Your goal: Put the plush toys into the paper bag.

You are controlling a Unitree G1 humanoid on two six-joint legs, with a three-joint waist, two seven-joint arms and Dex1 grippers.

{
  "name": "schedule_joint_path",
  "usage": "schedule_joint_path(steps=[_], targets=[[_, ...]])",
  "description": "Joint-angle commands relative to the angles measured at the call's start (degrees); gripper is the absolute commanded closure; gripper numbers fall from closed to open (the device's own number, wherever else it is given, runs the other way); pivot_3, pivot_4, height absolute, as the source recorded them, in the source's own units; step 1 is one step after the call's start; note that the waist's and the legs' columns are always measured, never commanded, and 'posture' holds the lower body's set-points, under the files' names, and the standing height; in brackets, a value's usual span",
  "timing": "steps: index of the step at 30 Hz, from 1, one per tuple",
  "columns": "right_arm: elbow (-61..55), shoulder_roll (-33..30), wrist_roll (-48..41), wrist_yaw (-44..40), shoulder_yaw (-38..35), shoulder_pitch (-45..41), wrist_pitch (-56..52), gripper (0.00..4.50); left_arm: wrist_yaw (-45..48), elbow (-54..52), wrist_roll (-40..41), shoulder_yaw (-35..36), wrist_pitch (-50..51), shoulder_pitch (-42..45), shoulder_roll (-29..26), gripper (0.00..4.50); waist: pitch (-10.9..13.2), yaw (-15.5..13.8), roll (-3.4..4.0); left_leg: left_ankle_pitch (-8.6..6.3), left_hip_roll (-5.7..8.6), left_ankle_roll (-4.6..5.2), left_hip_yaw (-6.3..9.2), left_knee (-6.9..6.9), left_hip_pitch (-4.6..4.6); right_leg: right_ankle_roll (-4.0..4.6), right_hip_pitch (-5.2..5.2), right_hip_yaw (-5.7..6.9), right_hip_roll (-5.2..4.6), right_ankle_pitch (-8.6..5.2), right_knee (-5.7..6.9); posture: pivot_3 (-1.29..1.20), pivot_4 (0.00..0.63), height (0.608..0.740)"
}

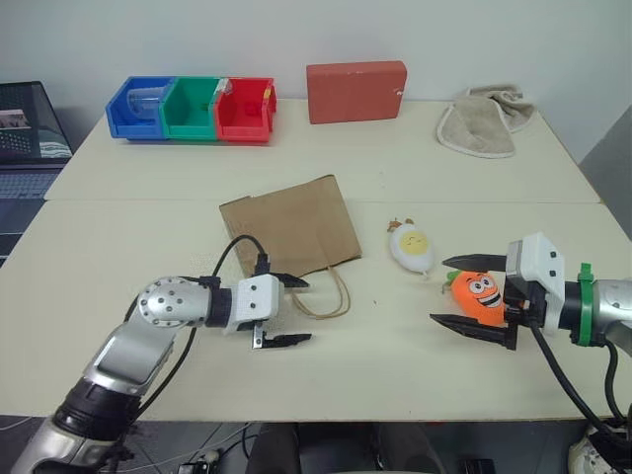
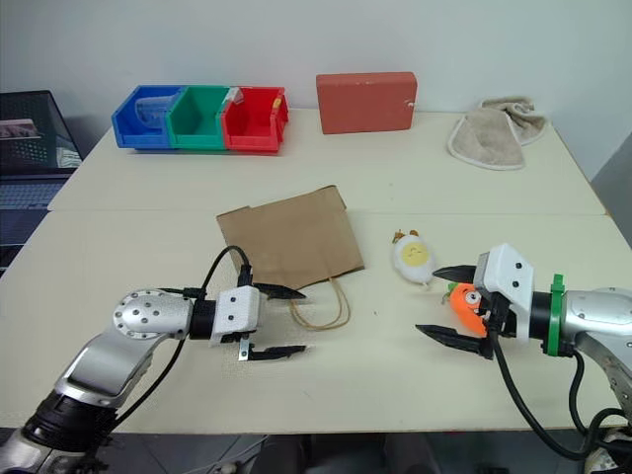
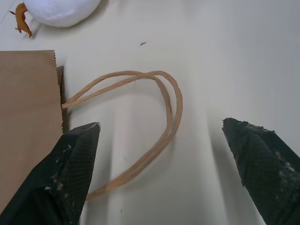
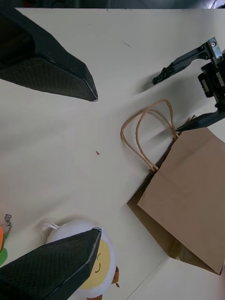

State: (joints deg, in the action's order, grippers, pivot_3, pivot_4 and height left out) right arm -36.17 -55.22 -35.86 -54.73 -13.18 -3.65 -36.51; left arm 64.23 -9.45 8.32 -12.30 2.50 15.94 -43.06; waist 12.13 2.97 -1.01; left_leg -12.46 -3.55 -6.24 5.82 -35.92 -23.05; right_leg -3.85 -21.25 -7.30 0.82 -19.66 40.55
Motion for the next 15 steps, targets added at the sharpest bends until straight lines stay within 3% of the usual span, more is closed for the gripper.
schedule_joint_path(steps=[1, 11, 15], targets=[[-2.64, 0.35, -1.58, 0.69, -0.84, 0.17, -0.1, 0.0, -0.41, 2.55, -2.39, -0.95, -4.19, 1.57, 0.91, 1.3, 0.0, 0.03, 0.0, 0.0, 0.0, 0.0, 0.0, 0.0, 0.0, 0.0, 0.0, 0.0, 0.0, 0.0, 0.0, 0.0, 0.15, 0.74], [-4.6, 0.97, -0.89, 3.66, 0.46, 1.85, -0.25, 0.0, 1.0, 5.65, -2.86, -1.64, -6.27, 3.55, 2.69, 4.48, -0.01, -0.07, -0.01, 0.0, 0.0, 0.0, 0.05, 0.0, -0.01, 0.0, 0.02, 0.04, 0.01, 0.0, 0.0, 0.0, 0.15, 0.74], [-5.61, 1.94, -2.03, 5.97, 1.17, 1.28, -1.47, 0.0, 2.12, 4.16, 0.57, -0.04, -2.12, 4.32, 2.77, 4.48, -0.01, -0.02, -0.01, 0.0, 0.0, 0.0, 0.06, 0.0, 0.0, 0.0, 0.02, 0.04, 0.01, 0.0, 0.02, 0.0, 0.15, 0.74]])
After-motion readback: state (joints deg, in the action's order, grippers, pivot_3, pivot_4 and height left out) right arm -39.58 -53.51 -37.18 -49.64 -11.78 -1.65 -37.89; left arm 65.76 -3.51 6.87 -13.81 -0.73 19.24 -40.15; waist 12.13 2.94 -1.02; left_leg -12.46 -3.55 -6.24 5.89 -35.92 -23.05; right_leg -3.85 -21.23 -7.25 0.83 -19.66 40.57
